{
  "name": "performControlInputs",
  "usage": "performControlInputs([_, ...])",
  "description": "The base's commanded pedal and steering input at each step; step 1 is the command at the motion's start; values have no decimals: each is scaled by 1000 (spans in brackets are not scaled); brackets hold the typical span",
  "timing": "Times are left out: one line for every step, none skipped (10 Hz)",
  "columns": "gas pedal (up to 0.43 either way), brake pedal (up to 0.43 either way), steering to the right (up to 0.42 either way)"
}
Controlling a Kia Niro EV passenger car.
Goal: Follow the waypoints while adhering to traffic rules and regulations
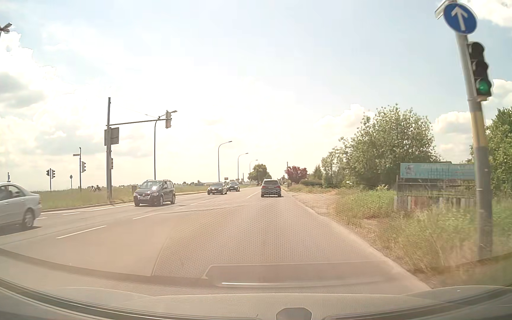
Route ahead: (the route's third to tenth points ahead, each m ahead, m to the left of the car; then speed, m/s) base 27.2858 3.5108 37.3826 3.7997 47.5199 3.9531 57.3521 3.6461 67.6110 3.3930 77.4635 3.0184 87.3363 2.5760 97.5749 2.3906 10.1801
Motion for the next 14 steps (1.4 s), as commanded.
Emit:
performControlInputs([240, 0, 3])
performControlInputs([240, 0, 2])
performControlInputs([240, 0, 1])
performControlInputs([240, 0, 0])
performControlInputs([240, 0, 0])
performControlInputs([240, 0, -2])
performControlInputs([240, 0, -3])
performControlInputs([240, 0, -3])
performControlInputs([240, 0, -3])
performControlInputs([240, 0, -4])
performControlInputs([240, 0, -4])
performControlInputs([240, 0, -4])
performControlInputs([240, 0, -4])
performControlInputs([240, 0, -4])
